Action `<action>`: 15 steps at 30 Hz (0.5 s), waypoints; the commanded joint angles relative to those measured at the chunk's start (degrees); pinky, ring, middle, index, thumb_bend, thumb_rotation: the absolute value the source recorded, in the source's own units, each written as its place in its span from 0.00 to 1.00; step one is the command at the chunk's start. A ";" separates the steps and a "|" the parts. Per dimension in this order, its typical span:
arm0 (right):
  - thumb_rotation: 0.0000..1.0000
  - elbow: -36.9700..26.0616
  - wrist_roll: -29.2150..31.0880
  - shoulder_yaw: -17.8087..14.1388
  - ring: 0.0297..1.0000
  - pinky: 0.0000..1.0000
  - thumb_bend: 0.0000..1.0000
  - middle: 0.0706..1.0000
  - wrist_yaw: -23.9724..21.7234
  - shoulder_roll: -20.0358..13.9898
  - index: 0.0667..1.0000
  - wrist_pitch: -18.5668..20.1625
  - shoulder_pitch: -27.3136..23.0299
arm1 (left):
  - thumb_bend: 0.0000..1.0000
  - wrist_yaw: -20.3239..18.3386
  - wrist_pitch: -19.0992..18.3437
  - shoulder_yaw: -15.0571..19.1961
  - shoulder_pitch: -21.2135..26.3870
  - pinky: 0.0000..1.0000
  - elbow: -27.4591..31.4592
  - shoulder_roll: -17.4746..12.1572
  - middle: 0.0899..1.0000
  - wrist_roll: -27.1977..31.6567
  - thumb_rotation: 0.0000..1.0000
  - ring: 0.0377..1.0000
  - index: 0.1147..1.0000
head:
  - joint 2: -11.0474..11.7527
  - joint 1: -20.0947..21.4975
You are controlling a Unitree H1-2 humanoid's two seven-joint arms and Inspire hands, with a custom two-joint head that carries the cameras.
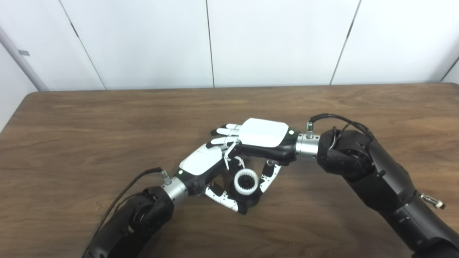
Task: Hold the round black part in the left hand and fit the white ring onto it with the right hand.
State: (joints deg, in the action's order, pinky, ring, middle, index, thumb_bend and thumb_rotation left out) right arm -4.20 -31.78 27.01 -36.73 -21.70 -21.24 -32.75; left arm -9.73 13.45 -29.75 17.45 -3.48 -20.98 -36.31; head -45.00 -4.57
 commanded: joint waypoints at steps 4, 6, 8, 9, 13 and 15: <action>0.15 -1.10 0.33 0.48 1.00 1.00 0.52 0.94 -0.21 -0.97 0.46 -1.04 -1.04 | 0.52 -3.34 0.27 -1.64 -0.78 1.00 -0.05 0.37 0.91 -1.51 0.06 1.00 0.41 | -0.11 -0.04; 0.15 -1.23 0.36 0.65 1.00 1.00 0.52 0.95 -0.39 -1.14 0.46 -0.95 -1.13 | 0.52 -3.47 0.04 -1.48 -0.90 1.00 -0.02 0.35 0.91 -1.19 0.06 1.00 0.41 | -0.17 -0.02; 0.17 -1.44 0.53 0.77 1.00 1.00 0.70 0.95 -0.68 -1.33 0.51 -0.82 -1.21 | 0.52 -3.58 -0.17 -1.37 -1.01 1.00 0.08 0.32 0.91 -1.04 0.06 1.00 0.41 | -0.15 -0.09; 0.19 -1.58 0.65 0.81 1.00 1.00 0.85 0.96 -0.91 -1.43 0.55 -0.70 -1.27 | 0.52 -3.56 -0.23 -1.35 -1.05 1.00 0.12 0.28 0.91 -1.14 0.06 1.00 0.41 | -0.21 -0.06; 0.20 -2.25 0.72 0.85 1.00 1.00 0.99 0.97 -1.81 -1.74 0.60 -0.01 -1.64 | 0.52 -3.72 -0.23 -1.13 -1.13 1.00 0.02 0.24 0.91 -0.43 0.06 1.00 0.41 | -0.20 0.07; 0.20 -2.53 0.55 0.67 1.00 1.00 1.00 0.97 -1.96 -1.79 0.61 0.06 -1.78 | 0.52 -3.55 0.08 -1.04 -1.14 1.00 -0.25 0.18 0.91 -0.19 0.06 1.00 0.41 | -0.16 0.33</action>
State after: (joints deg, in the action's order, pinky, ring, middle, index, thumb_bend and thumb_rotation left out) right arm -4.77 -31.82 27.98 -38.46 -22.60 -20.87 -32.76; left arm -9.87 13.38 -29.61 17.28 -3.48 -20.88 -35.77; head -45.09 -4.22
